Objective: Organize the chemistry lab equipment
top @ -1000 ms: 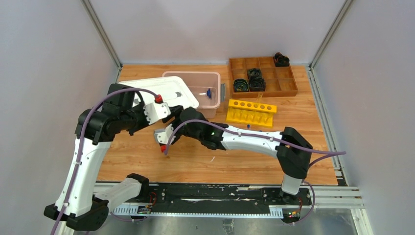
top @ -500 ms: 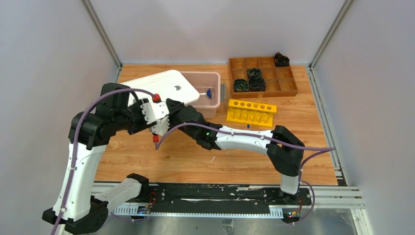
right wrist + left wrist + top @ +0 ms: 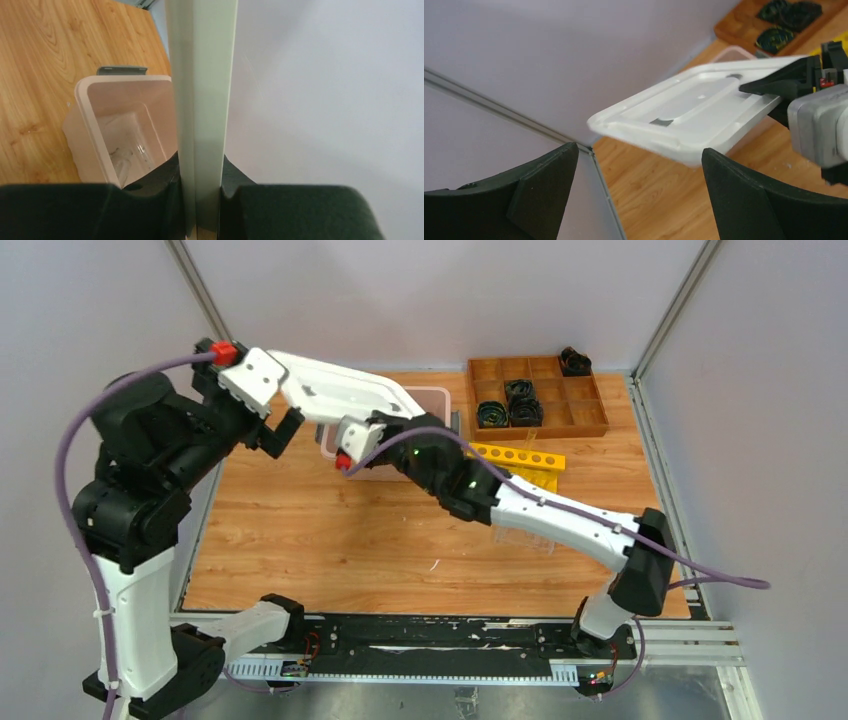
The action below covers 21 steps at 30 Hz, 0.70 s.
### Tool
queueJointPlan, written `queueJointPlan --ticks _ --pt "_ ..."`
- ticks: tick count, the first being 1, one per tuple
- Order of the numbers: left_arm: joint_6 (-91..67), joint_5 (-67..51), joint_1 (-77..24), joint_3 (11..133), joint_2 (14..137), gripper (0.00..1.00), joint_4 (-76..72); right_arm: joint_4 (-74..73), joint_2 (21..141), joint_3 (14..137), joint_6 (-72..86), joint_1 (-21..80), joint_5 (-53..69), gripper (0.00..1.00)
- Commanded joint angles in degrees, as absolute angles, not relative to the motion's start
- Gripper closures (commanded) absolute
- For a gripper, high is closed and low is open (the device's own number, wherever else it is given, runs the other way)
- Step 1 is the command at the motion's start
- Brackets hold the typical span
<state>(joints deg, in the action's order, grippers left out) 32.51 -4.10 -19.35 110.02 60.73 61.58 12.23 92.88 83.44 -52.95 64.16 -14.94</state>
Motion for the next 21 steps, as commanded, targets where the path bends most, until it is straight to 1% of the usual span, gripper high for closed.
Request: queueJointPlan --ticks 1,5,8,12,15,18,21 --pt "24.03 -4.59 -19.51 119.28 62.91 0.0 56.96 -2.81 87.43 89.47 -33.5 58.3 -13.2 1.0" --pt "23.2 -3.68 -19.51 118.7 63.35 0.0 56.8 -15.17 85.5 97.01 -20.97 52.68 -6.38 1.0" --pt "21.01 -1.05 -19.5 115.83 62.78 0.0 55.8 -22.93 85.37 102.18 -7.79 46.46 5.24 1.0" --pt "20.73 1.01 -19.51 109.21 61.17 0.0 54.69 -23.27 83.81 101.36 4.81 39.88 20.36 1.0" --pt "21.67 1.75 -19.51 104.73 60.42 0.0 54.27 -22.81 85.03 101.91 13.27 35.6 31.42 1.0" --pt "22.52 1.26 -19.51 102.0 60.38 0.0 54.08 -22.85 89.27 103.7 21.32 31.08 40.85 1.0" --pt "23.5 1.02 -19.51 100.47 61.18 0.0 54.14 -22.81 95.86 106.49 27.51 28.24 47.71 1.0"
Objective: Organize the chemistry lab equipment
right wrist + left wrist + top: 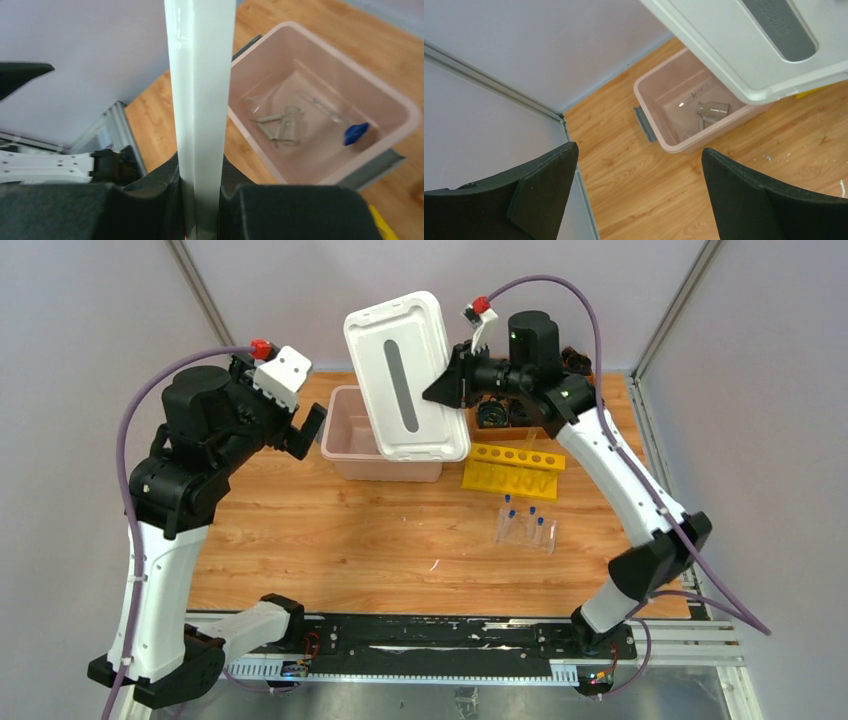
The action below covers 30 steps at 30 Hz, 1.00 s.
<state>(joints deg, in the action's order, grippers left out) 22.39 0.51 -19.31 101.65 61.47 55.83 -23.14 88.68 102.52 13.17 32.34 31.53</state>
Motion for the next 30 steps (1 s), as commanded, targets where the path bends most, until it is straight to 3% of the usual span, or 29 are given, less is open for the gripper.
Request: queueJointPlan --ticks 1,15,18,26,30 --pt "23.87 0.83 -19.51 100.01 61.45 0.0 54.14 -22.81 98.27 107.47 28.41 27.8 49.01 1.0" --pt "30.88 -3.64 -16.22 99.4 76.98 0.01 53.27 -24.57 125.96 127.5 37.51 24.06 55.37 0.97" --pt "31.29 -3.46 -14.77 100.12 82.44 0.01 50.36 -26.36 127.96 128.79 37.1 23.61 54.47 0.8" --pt "29.69 -9.07 -14.67 98.31 92.27 0.06 43.34 -38.25 129.92 132.96 29.2 23.55 46.68 0.16" --pt "29.28 -7.92 -14.65 95.65 93.15 0.06 39.44 -43.55 129.06 135.65 25.42 23.39 40.61 0.1"
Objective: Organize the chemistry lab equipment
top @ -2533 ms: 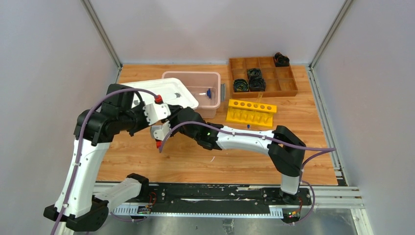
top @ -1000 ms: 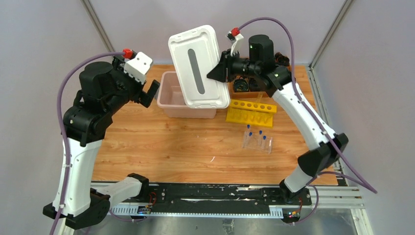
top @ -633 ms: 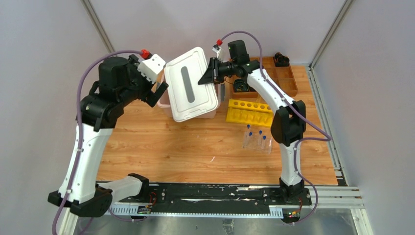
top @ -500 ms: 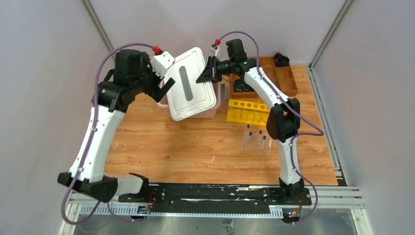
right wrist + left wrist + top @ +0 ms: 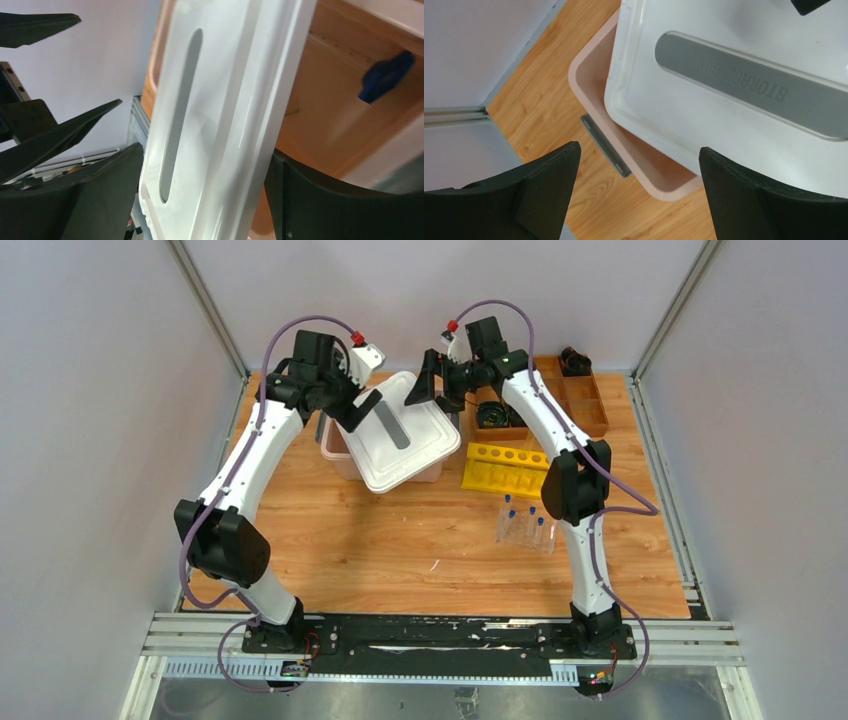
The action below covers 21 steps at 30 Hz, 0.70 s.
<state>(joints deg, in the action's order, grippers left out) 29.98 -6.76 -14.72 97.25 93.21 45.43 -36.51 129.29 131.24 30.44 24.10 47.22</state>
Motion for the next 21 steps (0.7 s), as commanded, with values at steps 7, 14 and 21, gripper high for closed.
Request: queueJointPlan --ticks 7,14,21 --pt "28.82 -7.96 -14.63 93.89 93.38 0.07 38.2 -46.84 127.4 136.82 21.94 22.23 36.12 0.07" --pt "28.03 -7.72 -14.68 92.51 94.19 0.07 37.0 -50.64 126.99 138.99 16.63 21.25 32.14 0.05" --pt "27.31 -5.86 -14.59 95.66 97.79 0.06 35.86 -52.47 122.63 138.94 14.28 20.3 24.33 0.04"
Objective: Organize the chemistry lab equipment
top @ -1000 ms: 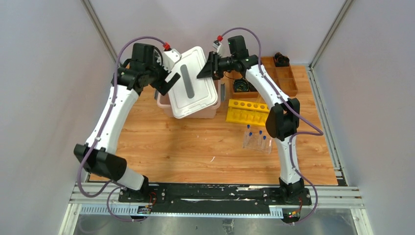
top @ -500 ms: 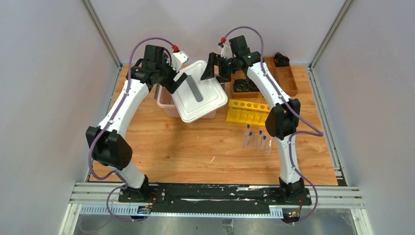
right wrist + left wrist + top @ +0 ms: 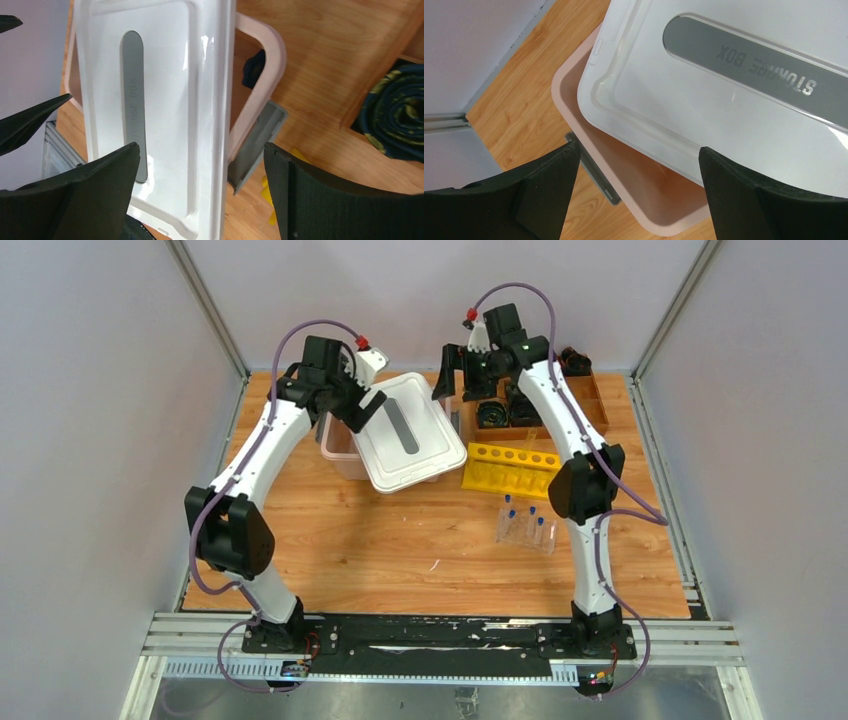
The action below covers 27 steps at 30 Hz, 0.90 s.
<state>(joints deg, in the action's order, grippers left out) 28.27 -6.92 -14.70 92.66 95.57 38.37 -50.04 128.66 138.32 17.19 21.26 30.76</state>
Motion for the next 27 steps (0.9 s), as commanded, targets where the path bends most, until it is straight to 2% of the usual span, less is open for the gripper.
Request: queueJointPlan --ticks 1,4,10,15,18,21,22,24,27 --pt "27.06 -5.74 -14.61 96.38 98.33 0.07 35.86 -52.43 120.72 137.69 14.05 20.37 22.45 0.02" --pt "26.84 -4.3 -14.59 98.47 99.97 0.07 35.16 -49.8 111.81 128.43 14.79 21.3 15.99 0.01" --pt "26.56 -3.43 -13.31 104.51 104.55 0.09 35.95 -35.82 87.83 94.93 20.11 28.75 -4.64 0.0" --pt "26.51 -4.05 -11.52 109.02 107.78 0.14 37.1 -37.17 79.07 86.16 28.5 36.7 -17.48 0.0" --pt "26.2 -4.1 -10.17 110.03 108.76 0.16 36.81 -32.47 74.02 80.33 36.91 35.94 -15.06 0.0" --pt "25.96 -4.43 -9.34 110.23 109.34 0.18 36.59 -23.0 68.79 71.41 36.61 30.5 1.72 0.0" --pt "25.93 -4.52 -9.24 110.29 109.53 0.18 36.69 -19.79 67.15 68.66 37.22 29.96 3.57 0.0" --pt "26.01 -4.65 -9.23 110.01 109.6 0.18 36.67 -20.36 65.79 66.88 39.08 31.56 0.58 0.05" --pt "27.09 -4.64 -9.16 108.95 109.6 0.17 36.46 -27.88 69.15 71.74 38.66 39.68 -10.54 0.12"
